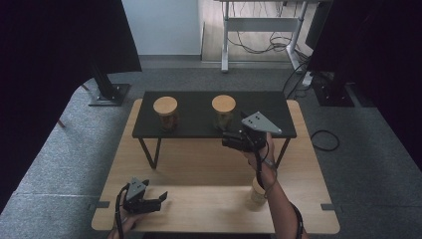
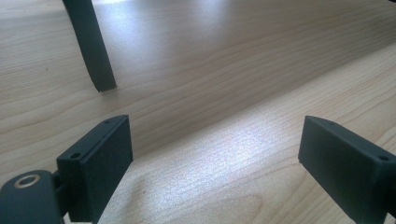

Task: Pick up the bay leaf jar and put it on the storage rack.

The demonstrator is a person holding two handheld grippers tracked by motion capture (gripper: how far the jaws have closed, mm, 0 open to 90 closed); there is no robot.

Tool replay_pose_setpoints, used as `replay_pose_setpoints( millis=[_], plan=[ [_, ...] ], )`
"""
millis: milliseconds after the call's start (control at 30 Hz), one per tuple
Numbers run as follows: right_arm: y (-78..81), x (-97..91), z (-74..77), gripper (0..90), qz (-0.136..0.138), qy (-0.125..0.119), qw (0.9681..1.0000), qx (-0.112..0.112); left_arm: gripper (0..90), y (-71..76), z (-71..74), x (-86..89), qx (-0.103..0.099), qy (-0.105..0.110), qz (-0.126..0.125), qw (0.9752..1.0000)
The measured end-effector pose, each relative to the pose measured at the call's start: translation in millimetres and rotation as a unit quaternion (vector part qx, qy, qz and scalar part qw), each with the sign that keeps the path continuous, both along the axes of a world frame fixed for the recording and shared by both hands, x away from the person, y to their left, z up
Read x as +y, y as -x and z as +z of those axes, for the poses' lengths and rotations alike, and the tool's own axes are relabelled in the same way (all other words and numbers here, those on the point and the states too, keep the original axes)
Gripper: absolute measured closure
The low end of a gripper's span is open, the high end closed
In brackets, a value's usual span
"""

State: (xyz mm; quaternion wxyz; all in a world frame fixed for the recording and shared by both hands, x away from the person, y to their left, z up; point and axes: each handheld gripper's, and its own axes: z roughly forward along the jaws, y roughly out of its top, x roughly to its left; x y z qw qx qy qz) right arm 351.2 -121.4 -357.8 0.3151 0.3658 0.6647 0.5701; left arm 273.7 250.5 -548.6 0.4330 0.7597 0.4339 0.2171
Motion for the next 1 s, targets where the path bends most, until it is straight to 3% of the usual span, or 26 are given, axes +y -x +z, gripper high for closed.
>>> replay_pose_setpoints(
  millis=[267,533,667,1000],
  plan=[
    [22.3,-12.7,-8.3,12.4,0.02,-0.015,0.9997,-0.009,9.2,0.0,-0.1,-0.6,-0.001,-0.003,0.0,1.0],
    [45.9,-18.4,-14.4,12.3,0.04,-0.015,0.9989,-0.021,9.0,0.0,-0.1,-0.3,-0.001,-0.001,0.003,1.0],
    [59.5,-20.7,-26.3,12.1,0.046,-0.011,0.9987,-0.02,8.9,0.1,-0.1,0.0,-0.002,0.0,0.004,1.0],
    [87.5,-34.0,-63.5,11.7,0.044,-0.03,0.9986,-0.003,8.9,0.1,-0.1,-0.3,0.0,-0.001,0.004,1.0]
  ],
)
